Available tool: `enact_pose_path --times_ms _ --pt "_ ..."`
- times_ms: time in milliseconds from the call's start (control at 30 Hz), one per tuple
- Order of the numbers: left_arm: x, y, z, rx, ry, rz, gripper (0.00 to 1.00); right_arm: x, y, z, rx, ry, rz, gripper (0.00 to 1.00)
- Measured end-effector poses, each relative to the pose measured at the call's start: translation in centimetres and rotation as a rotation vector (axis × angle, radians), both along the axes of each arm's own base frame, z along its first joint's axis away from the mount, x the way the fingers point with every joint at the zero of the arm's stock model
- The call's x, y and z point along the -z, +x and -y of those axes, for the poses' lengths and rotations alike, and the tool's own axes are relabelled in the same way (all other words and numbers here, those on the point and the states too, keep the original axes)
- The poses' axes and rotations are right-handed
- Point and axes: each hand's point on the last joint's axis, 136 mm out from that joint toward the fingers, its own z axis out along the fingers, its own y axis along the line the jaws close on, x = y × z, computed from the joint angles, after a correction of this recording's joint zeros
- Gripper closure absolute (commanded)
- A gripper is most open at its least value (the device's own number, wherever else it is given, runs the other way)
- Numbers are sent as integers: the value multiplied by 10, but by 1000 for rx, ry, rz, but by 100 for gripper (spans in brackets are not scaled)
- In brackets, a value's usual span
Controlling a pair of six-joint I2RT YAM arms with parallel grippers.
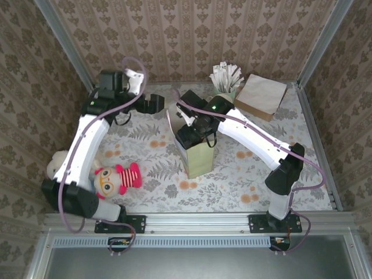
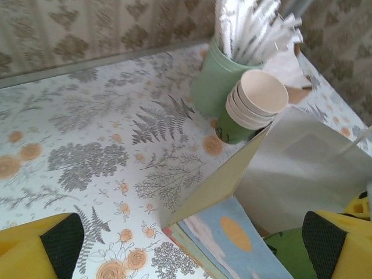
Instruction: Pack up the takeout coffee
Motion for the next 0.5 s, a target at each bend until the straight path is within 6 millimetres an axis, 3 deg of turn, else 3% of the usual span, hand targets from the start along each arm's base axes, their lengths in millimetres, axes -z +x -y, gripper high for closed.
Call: enact_pose_path --times_ms 200,367,500 --pt "19 12 36 249 96 -7 3 2 -6 4 -50 -29 -13 41" --pt "19 0 64 472 96 -6 2 3 -8 3 -75 -33 -19 41" --pt "28 -6 79 571 143 -15 7 3 -12 8 -70 -45 -39 41"
